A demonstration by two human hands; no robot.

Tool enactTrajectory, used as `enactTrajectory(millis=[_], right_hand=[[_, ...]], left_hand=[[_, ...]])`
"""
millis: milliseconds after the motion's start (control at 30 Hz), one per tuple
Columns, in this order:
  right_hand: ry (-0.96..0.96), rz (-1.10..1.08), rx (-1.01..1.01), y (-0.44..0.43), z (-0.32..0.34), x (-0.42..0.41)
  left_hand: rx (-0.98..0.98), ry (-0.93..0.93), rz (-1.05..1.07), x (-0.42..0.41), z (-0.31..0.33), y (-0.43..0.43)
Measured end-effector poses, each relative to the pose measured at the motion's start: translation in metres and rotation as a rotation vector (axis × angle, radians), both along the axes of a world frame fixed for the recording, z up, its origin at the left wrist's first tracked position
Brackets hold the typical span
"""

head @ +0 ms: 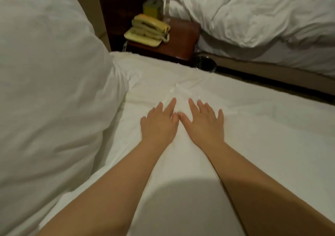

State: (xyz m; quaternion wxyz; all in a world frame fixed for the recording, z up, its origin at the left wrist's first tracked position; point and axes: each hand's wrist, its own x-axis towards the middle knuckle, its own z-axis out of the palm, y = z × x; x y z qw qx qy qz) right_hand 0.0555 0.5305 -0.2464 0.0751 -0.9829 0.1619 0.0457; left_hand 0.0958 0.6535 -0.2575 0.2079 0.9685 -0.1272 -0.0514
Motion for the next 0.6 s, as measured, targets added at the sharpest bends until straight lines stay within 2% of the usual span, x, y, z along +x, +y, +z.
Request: enactTrajectory(millis=[233,333,600], right_hand=[[-0.030,-0.053,0.057,-0.002,-0.044,0.026],[-0.048,-0.054,0.066,-0.004,-0.047,0.024],[-0.281,-0.032,0.006,-0.001,-0.038,0.006]], left_hand=[[-0.073,0.069,0.009,0.021,-0.046,-0.003],[-0.081,0.062,0.002,0.019,-0.043,-0.003],[-0.031,-0.087,-0.108,-0.016,-0.012,0.007]])
